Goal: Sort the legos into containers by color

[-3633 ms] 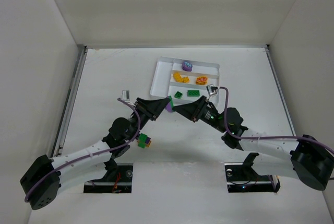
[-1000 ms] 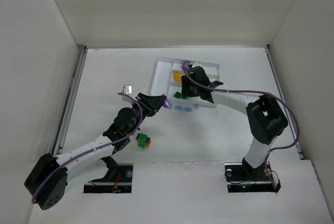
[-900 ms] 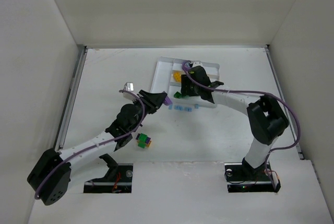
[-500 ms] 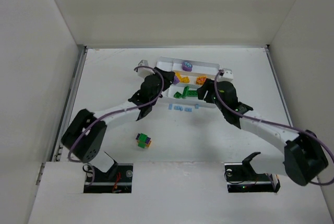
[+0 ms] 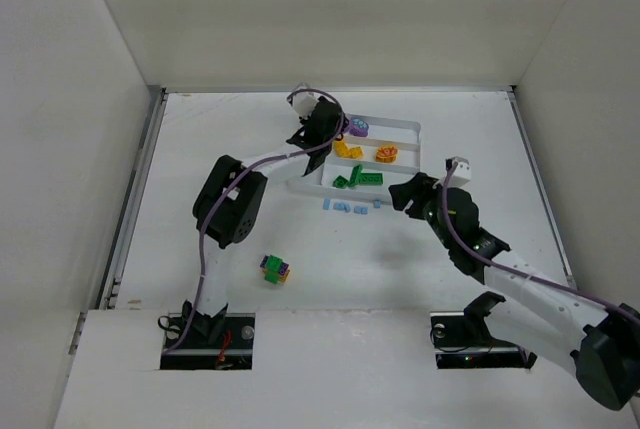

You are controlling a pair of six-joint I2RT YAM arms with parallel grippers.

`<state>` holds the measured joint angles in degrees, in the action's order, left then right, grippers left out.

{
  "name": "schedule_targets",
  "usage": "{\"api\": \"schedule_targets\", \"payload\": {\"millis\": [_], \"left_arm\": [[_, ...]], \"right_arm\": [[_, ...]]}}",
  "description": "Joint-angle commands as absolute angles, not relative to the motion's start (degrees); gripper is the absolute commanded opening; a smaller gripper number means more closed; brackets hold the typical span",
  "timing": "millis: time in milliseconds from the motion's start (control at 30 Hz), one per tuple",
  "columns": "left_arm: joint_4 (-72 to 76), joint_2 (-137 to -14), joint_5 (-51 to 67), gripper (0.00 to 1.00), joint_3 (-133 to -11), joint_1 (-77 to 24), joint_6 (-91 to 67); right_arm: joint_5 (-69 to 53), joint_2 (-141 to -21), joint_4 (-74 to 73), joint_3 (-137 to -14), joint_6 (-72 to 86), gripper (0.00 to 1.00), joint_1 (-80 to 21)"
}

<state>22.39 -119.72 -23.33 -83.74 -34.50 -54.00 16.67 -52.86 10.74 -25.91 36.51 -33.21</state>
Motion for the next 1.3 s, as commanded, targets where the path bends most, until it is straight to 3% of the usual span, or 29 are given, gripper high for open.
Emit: {"api": "schedule_targets", "payload": {"millis": [0,633,1267], "left_arm": [[19.5,-121.6,-26.6,0.22,-91.4,-34.8,-48.9],[16.1,-131.5,-34.7,0.28,-102.8,-36.4,-37.4],[14.9,-135.7,-35.0,0.32,-108.1,-36.3,-34.8]], "right_arm": [[16.4,-49.9,13.3,-25.3,37.8,0.66,-34.4],[12.3,-38.9,11.1,-24.8,38.5,0.67,-35.4],[11.1,-38.9,12.5,-24.6,38.8,0.68,-36.3]]}}
